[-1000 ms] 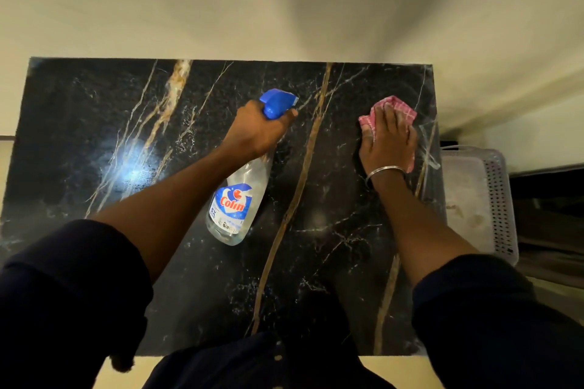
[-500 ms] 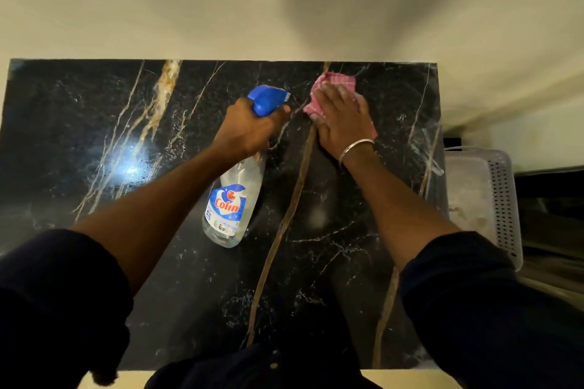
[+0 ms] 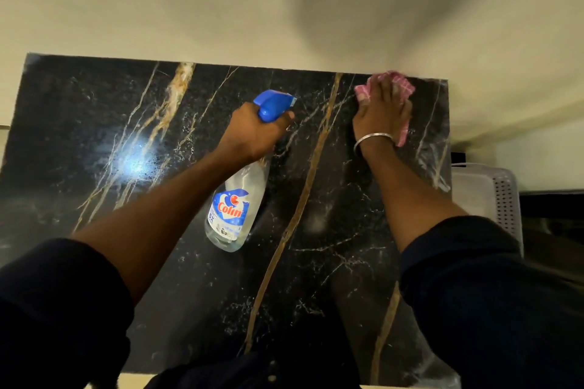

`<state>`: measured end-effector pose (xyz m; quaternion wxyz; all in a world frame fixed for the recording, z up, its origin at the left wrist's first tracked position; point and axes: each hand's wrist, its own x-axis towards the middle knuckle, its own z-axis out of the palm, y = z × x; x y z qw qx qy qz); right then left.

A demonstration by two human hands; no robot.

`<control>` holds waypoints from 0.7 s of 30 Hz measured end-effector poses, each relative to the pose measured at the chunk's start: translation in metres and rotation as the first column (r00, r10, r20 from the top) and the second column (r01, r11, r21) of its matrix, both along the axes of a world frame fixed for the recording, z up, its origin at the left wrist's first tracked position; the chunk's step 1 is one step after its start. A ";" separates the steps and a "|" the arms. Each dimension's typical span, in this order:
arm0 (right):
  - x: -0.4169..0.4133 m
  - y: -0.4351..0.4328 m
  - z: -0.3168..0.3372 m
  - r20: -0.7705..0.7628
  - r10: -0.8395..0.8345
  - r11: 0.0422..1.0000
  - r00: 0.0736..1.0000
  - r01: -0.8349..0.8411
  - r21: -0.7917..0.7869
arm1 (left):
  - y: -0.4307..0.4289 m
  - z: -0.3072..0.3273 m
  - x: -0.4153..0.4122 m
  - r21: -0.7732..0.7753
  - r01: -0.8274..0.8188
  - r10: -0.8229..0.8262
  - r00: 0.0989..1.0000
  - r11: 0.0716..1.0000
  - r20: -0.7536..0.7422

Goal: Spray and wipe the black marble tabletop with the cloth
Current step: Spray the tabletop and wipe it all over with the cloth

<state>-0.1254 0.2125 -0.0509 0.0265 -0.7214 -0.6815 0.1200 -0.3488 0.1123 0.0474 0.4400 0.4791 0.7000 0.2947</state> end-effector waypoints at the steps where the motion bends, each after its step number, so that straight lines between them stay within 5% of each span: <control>1: -0.007 -0.004 0.001 -0.050 0.076 0.997 0.996 -0.074 0.025 | -0.003 0.001 0.000 0.005 0.000 0.000 1.000 1.000 -0.010; 3: -0.016 -0.008 0.010 -0.315 0.144 0.989 0.938 -0.129 0.068 | -0.008 0.006 0.002 0.004 0.006 -0.006 1.000 1.000 -0.027; 4: -0.020 -0.010 0.016 -0.538 0.076 0.997 0.840 -0.076 0.024 | -0.011 0.008 0.004 -0.001 0.012 -0.012 1.000 1.000 -0.029; 6: -0.017 -0.014 0.032 -0.869 -0.243 0.969 0.430 0.072 -0.236 | -0.016 0.016 0.008 0.003 0.026 -0.026 0.999 1.000 -0.037; 8: -0.002 -0.024 0.041 -0.856 -0.516 0.848 -0.039 0.115 -0.517 | -0.022 0.024 0.012 0.018 0.034 -0.033 0.998 0.999 -0.052; 9: 0.006 -0.030 0.040 -0.806 -0.563 0.805 -0.182 0.099 -0.585 | -0.023 0.027 0.015 0.024 0.036 -0.034 0.998 0.999 -0.056; 13: 0.023 -0.050 0.039 -0.753 -0.537 0.767 -0.380 0.152 -0.624 | -0.031 0.039 0.028 0.057 0.062 -0.059 0.997 0.996 -0.054; 14: 0.026 -0.048 0.039 -0.807 -0.478 0.796 -0.347 0.218 -0.565 | -0.033 0.040 0.030 0.060 0.069 -0.066 0.997 0.996 -0.051; 15: 0.030 -0.045 0.041 -0.886 -0.416 0.833 -0.207 0.303 -0.462 | -0.035 0.041 0.033 0.063 0.077 -0.075 0.996 0.995 -0.046; 17: 0.045 -0.034 0.047 -0.895 -0.263 0.921 0.362 0.372 -0.120 | -0.039 0.042 0.037 0.075 0.091 -0.087 0.995 0.993 -0.048; 19: 0.064 -0.021 0.042 -0.557 -0.019 0.979 0.830 0.130 0.160 | -0.041 0.042 0.040 0.087 0.089 -0.084 0.995 0.992 -0.054; 21: 0.079 -0.009 0.031 -0.165 0.307 0.951 0.937 -0.294 0.097 | -0.041 0.039 0.043 0.074 0.084 -0.080 0.996 0.994 -0.048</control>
